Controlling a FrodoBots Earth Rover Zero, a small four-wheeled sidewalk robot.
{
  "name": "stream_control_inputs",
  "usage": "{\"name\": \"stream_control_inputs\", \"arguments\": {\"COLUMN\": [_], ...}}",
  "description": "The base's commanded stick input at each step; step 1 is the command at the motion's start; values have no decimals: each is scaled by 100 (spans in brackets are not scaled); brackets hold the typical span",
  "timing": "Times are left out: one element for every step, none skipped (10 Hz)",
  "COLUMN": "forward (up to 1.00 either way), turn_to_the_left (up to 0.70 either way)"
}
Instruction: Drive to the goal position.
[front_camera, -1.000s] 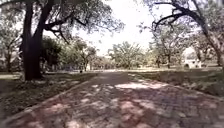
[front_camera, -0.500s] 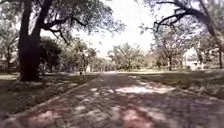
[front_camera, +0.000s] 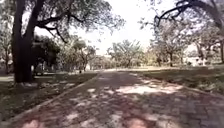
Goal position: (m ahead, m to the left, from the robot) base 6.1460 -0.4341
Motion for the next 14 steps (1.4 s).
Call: {"name": "stream_control_inputs", "arguments": {"forward": [70, 70, 70, 70, 70, 70, 70, 70, 70, 70, 70, 70, 70, 70], "turn_to_the_left": [0, 0, 0, 0, 0, 0, 0, 0, 0, 0, 0, 0, 0, 0]}}
